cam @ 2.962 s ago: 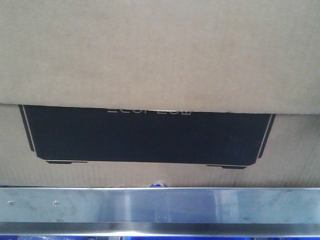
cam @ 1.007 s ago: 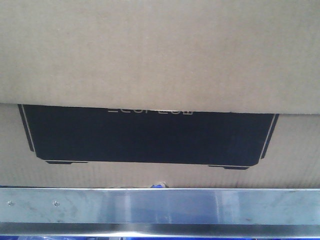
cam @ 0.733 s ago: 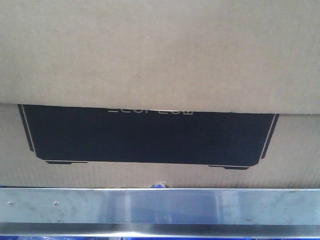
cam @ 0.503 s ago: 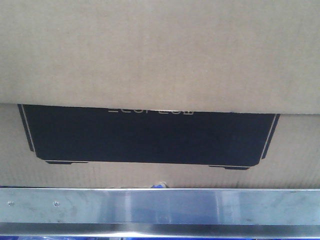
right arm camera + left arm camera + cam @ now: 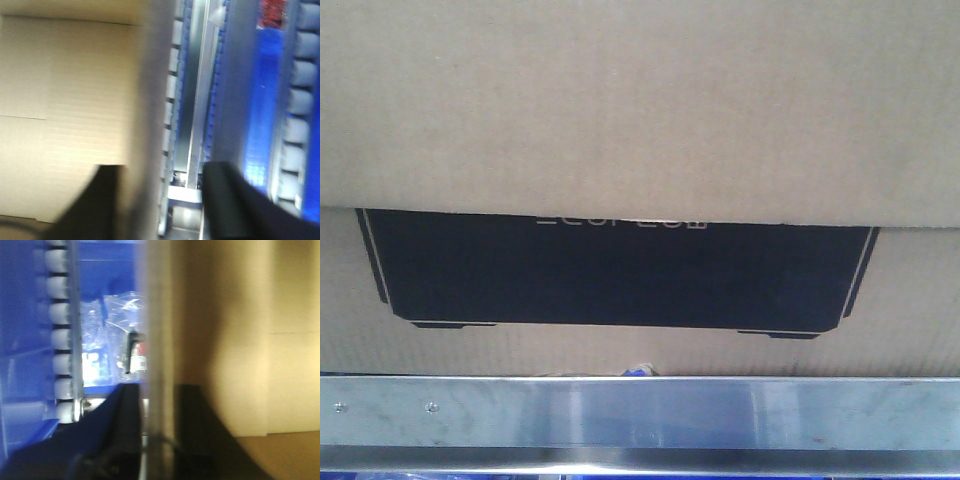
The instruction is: Grab box from left shelf to table start
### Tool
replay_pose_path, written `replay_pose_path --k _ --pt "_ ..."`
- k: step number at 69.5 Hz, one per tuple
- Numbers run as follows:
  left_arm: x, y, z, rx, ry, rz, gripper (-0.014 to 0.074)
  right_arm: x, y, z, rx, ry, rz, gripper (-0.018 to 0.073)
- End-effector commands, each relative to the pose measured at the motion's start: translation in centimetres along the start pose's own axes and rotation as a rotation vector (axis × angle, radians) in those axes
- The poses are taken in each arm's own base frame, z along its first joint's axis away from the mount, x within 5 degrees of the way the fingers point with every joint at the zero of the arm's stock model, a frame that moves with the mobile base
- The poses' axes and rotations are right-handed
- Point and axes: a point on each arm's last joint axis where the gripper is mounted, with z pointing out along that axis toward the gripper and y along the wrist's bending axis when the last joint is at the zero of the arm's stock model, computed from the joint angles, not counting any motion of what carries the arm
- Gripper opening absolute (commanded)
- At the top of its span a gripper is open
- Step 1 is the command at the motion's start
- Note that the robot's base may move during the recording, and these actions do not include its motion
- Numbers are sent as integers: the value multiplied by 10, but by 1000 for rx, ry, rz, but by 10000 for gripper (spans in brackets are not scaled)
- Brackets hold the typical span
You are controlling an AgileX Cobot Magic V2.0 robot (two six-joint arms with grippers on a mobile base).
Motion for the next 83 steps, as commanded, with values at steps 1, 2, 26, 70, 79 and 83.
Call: replay_pose_path --k 1,2,26,70,79,83 --pt "-3 4 -13 -22 -55 -6 -83 -11 1 -7 9 -79 -29 269" --pt "-3 4 -13 -22 -55 -6 -82 -11 1 -5 9 -68 -30 238" --pt "-7 4 -14 -18 -93 -9 -99 -11 0 6 9 -26 -33 59" --pt "80 6 -124 118 -391 -138 -99 56 22 -110 -73 -327 -30 59" --pt "109 15 -123 136 -394 -143 -99 89 23 -118 -86 -362 -26 60" --pt "123 20 -124 139 -402 -144 -99 102 24 -123 -90 -382 -28 60"
